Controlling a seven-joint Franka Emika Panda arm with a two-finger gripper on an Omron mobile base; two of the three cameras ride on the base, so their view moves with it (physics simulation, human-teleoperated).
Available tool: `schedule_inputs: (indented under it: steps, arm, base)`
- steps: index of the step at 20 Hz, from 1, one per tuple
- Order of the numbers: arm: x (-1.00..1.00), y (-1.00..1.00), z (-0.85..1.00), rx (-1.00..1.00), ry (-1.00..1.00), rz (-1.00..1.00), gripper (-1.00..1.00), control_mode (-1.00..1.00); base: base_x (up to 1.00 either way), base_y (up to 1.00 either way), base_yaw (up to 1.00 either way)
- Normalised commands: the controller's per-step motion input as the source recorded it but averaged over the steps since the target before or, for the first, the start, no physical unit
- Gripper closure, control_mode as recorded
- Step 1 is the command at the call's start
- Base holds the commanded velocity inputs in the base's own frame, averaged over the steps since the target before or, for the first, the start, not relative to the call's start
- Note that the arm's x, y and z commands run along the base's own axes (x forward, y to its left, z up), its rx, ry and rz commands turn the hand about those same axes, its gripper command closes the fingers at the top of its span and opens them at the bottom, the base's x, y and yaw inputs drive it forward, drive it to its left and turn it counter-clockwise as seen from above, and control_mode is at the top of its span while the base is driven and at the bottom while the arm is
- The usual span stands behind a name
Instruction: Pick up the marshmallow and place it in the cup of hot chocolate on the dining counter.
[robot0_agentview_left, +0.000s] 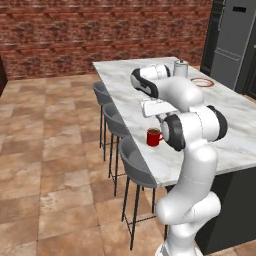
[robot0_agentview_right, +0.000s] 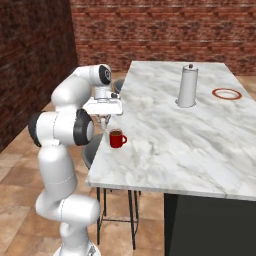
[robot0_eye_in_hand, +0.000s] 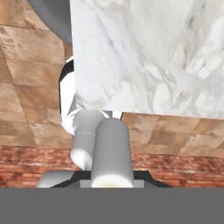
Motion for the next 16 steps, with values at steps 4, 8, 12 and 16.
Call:
schedule_inputs:
  steps: [4,8,12,16]
  arm:
    - [0.19,0.00,-0.12,0.00,0.04,0.00,1.00,-1.00]
    - [0.21,0.00,-0.23,0.00,0.08,0.00,1.00,-1.00]
    - [0.21,0.00,-0.14,0.00,0.01,0.00,1.00,-1.00]
    - [0.18,0.00,-0.10,0.00,0.01,0.00,1.00,-1.00]
  base:
    - [0.00,0.00,0.00]
    - [0.00,0.00,0.00]
    - [0.00,0.00,0.00]
    - [0.00,0.00,0.00]
